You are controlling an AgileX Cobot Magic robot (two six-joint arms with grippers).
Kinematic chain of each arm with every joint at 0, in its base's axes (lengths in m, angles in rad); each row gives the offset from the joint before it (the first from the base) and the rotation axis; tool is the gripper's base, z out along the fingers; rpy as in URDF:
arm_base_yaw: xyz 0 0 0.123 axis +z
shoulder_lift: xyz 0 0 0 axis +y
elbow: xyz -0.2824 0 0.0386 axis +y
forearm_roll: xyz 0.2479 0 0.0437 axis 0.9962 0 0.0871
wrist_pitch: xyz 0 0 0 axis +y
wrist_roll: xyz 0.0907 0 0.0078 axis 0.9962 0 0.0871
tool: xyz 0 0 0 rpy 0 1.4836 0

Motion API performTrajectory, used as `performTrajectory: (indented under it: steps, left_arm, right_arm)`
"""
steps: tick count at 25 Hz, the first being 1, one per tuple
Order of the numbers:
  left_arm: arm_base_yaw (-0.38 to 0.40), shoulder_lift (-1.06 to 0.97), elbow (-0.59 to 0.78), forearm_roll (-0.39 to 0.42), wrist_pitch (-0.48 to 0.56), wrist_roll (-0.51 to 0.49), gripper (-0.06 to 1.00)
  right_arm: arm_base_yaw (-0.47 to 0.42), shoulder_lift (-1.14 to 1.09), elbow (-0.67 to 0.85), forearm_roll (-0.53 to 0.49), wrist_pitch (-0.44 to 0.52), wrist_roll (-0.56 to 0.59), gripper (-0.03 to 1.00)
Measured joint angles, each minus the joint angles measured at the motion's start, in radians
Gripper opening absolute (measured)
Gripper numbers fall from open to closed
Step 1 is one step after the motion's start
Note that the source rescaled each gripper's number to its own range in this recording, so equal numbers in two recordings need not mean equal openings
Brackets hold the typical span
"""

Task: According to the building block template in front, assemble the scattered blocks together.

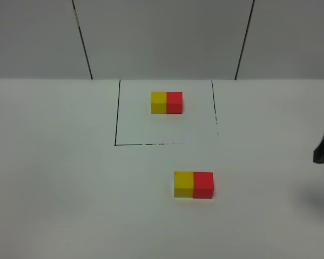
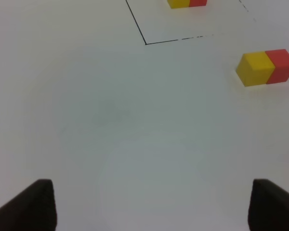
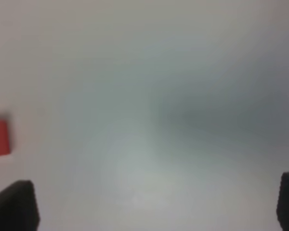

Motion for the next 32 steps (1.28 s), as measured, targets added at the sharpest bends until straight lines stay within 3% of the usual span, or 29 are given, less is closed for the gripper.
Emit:
performTrajectory:
  steps: [6, 13, 32]
  left_arm:
    - [0.000, 0.000, 0.000, 0.000, 0.000, 0.000, 0.70]
    - [0.000, 0.000, 0.000, 0.000, 0.000, 0.001, 0.70]
    - [0.000, 0.000, 0.000, 0.000, 0.000, 0.001, 0.70]
  right_arm:
    - [-0.053, -0.318, 0.203, 0.001, 0.041, 0.031, 1.00]
    - [-0.054, -0.588, 0.310, -0.010, 0.158, 0.039, 1.00]
    - [-0.031, -1.080, 0.395, -0.142, 0.217, 0.069, 1.00]
